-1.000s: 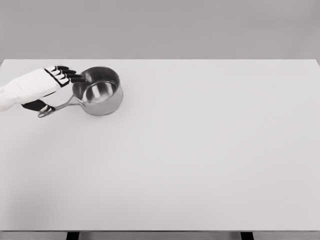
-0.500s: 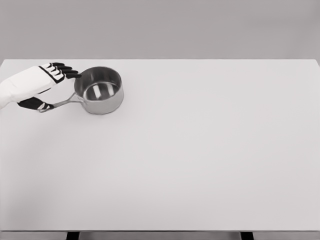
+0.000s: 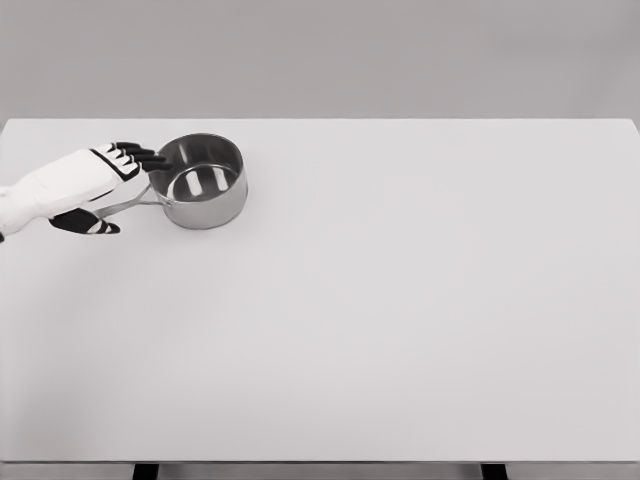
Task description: Rotate pot handle
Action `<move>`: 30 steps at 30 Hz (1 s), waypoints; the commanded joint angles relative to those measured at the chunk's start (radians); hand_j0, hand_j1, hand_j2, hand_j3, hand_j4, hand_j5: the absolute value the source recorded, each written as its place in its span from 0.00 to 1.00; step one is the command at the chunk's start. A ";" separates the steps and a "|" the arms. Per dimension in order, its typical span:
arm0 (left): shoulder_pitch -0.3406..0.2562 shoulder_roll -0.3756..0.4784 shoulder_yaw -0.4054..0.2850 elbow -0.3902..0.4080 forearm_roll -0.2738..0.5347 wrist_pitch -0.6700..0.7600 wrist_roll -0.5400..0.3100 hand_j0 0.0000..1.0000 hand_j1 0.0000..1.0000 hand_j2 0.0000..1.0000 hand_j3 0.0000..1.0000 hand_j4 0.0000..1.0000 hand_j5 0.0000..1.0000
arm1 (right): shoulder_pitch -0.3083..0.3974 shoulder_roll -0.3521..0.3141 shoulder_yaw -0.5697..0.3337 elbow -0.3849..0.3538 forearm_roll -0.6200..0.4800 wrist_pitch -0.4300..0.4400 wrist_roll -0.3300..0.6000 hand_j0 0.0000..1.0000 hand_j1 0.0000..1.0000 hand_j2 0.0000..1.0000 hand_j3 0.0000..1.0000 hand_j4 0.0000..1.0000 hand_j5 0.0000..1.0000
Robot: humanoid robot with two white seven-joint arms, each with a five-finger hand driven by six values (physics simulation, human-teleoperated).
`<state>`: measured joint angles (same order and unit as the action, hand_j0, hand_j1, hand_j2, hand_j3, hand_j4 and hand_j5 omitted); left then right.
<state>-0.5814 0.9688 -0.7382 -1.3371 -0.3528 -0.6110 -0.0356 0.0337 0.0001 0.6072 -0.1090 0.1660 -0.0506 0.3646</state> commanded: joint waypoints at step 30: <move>-0.044 -0.108 0.008 0.164 -0.120 0.177 0.002 1.00 1.00 1.00 1.00 1.00 1.00 | -0.002 0.000 0.000 0.000 0.000 0.000 0.000 1.00 1.00 1.00 1.00 1.00 1.00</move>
<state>-0.6304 0.8699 -0.7313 -1.1854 -0.4742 -0.4461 -0.0344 0.0322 0.0001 0.6072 -0.1090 0.1661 -0.0506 0.3647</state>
